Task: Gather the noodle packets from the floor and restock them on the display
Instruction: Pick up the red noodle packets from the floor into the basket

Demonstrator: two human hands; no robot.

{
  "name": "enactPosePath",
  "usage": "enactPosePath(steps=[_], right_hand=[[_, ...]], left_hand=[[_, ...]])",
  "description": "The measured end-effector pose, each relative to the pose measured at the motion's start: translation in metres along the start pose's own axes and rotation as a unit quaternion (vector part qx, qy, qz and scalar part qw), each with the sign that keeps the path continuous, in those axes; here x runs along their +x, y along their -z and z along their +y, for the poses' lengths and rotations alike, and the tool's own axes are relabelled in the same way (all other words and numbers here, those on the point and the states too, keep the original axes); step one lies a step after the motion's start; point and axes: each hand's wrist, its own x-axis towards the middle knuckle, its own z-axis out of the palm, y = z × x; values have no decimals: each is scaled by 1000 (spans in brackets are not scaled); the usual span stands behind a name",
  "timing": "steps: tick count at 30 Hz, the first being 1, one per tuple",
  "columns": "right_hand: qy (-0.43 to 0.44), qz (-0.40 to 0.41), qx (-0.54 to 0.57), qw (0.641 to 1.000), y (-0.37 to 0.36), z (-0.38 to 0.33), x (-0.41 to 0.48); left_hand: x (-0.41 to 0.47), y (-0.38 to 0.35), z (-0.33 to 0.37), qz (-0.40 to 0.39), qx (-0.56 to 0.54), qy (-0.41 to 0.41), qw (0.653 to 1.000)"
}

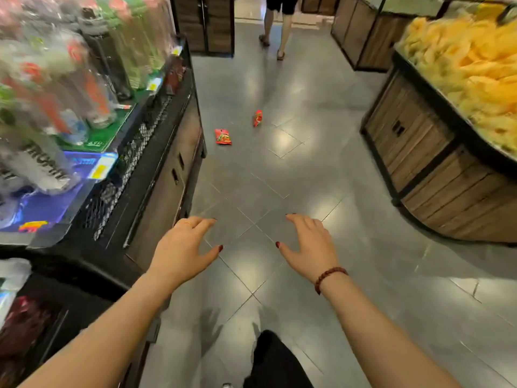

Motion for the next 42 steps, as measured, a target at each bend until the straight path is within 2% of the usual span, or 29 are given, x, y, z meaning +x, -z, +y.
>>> enactPosePath(steps=[7, 15, 27, 34, 42], right_hand=[[14, -24, -19, 999, 0, 36, 163], [34, -39, -7, 999, 34, 71, 362], [35, -34, -5, 999, 33, 86, 636], [8, -44, 2, 999, 45, 87, 794], [32, -95, 15, 995, 41, 118, 952]], left_hand=[[162, -16, -20, 2, -10, 19, 1000], [352, -6, -39, 5, 2, 30, 1000], [607, -24, -129, -1, -26, 48, 999], [764, -12, -189, -41, -48, 76, 995], [907, -27, -217, -53, -74, 130, 987]])
